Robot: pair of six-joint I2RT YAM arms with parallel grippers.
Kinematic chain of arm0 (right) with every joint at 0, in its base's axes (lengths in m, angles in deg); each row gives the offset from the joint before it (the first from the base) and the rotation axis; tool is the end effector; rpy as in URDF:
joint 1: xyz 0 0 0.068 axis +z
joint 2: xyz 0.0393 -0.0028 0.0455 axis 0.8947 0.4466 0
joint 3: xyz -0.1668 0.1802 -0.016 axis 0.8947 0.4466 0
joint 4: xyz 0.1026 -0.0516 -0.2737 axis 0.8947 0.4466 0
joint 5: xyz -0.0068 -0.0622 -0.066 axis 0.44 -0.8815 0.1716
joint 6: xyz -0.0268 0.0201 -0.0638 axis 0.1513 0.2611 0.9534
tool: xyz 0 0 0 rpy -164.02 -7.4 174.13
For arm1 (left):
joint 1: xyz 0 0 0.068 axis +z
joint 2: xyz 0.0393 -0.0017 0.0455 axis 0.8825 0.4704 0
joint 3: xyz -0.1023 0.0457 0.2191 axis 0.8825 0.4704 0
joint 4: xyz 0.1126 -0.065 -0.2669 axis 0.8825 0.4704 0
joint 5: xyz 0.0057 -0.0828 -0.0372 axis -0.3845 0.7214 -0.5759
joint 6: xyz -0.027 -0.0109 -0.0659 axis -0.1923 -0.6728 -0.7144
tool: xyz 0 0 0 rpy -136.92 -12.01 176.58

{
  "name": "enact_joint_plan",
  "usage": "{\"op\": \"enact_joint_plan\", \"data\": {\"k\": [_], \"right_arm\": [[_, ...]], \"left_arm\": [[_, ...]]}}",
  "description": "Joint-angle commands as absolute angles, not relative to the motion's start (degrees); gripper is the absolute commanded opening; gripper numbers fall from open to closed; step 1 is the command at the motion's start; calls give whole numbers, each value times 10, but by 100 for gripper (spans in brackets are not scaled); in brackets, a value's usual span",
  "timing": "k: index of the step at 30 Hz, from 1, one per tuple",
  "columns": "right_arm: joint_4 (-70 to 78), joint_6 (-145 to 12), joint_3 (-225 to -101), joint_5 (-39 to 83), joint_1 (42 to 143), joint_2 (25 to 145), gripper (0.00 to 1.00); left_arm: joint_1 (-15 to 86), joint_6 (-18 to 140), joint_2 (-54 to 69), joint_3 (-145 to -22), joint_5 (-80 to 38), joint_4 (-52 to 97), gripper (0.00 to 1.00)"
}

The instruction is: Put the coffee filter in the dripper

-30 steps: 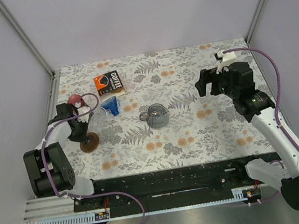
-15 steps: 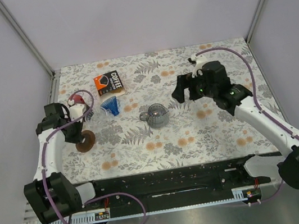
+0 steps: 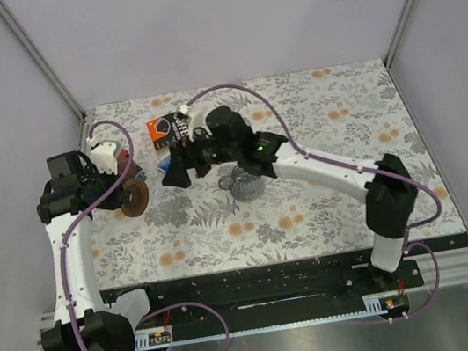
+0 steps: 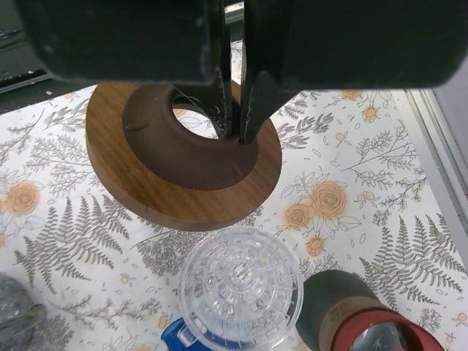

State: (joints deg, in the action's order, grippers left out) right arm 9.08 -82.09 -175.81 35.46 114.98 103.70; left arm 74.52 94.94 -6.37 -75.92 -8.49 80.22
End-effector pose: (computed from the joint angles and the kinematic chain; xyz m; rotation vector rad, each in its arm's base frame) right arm 0.2778 0.3836 0.3117 -0.7770 1.8844 1.1921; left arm 0.2638 0.0374 0.2916 0.3510 2.3938 -0.1751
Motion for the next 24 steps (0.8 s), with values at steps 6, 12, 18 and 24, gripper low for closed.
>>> {"op": "enact_joint_plan", "data": {"k": [6,12,18,24], "right_arm": [[26,-941,-1931,404,1176,1184,80],[84,-964,-1999,403,1176,1247,77],[82,-1005,-2035,455,1177,1297,58],[86,-969,-2030,456,1176,1281,11]], "left_arm": [[733,889,-83,-792,-40,747,0],[727,888,-85,-796,-40,736,0],[721,888,-83,-800,-36,730,0],[722,889,-77,-810,-31,726,0]]}}
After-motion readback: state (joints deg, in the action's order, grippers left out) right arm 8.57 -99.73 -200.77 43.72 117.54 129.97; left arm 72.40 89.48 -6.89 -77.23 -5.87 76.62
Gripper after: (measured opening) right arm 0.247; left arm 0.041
